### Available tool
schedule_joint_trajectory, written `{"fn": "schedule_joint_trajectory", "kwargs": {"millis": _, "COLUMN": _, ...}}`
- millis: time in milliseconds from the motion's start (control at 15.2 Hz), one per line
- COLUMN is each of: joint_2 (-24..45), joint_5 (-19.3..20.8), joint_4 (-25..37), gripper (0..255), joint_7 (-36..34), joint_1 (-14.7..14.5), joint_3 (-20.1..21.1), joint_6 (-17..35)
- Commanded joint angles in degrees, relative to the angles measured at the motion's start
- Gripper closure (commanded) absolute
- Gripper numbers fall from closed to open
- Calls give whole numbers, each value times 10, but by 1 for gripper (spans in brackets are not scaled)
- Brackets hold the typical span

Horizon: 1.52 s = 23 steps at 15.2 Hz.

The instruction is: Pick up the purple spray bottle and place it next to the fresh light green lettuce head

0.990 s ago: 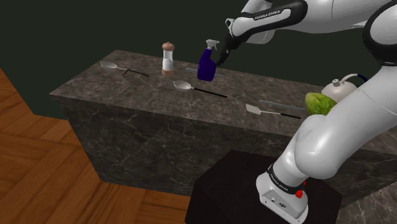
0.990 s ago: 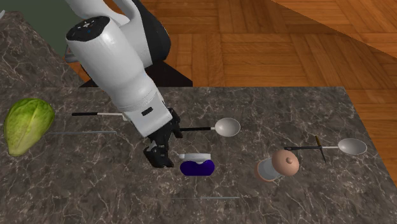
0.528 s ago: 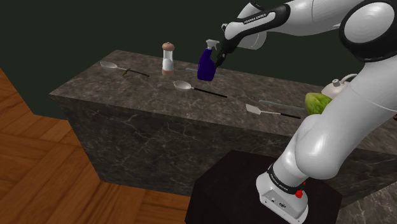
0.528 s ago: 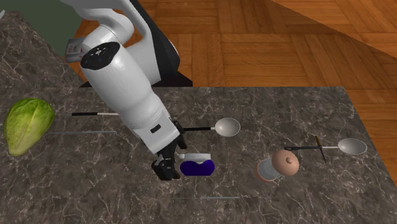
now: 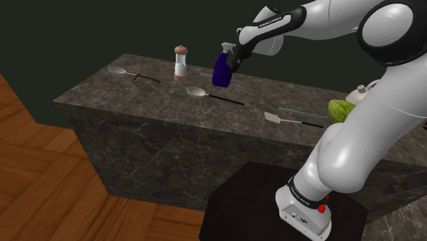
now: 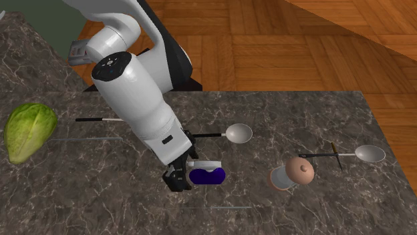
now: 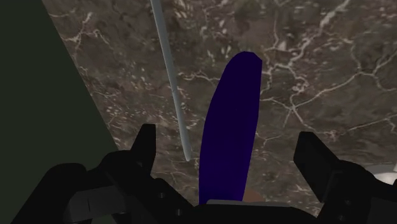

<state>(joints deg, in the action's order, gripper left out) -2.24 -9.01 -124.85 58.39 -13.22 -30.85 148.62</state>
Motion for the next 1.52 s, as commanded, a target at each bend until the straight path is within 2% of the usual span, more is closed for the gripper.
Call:
{"fn": "schedule_joint_trajectory", "kwargs": {"millis": 0, "joint_2": 0, "joint_5": 0, "joint_4": 0, "gripper": 0, "joint_7": 0, "joint_1": 0, "joint_3": 0, "joint_6": 0}}
{"fn": "schedule_joint_trajectory", "kwargs": {"millis": 66, "joint_2": 0, "joint_5": 0, "joint_4": 0, "gripper": 255, "joint_7": 0, "joint_1": 0, "joint_3": 0, "joint_6": 0}}
{"fn": "schedule_joint_trajectory", "kwargs": {"millis": 660, "joint_2": 0, "joint_5": 0, "joint_4": 0, "gripper": 255, "joint_7": 0, "joint_1": 0, "joint_3": 0, "joint_6": 0}}
{"fn": "schedule_joint_trajectory", "kwargs": {"millis": 1452, "joint_2": -36, "joint_5": 45, "joint_4": 59, "gripper": 255, "joint_7": -39, "joint_1": 4, "joint_3": 7, "joint_6": -88}}
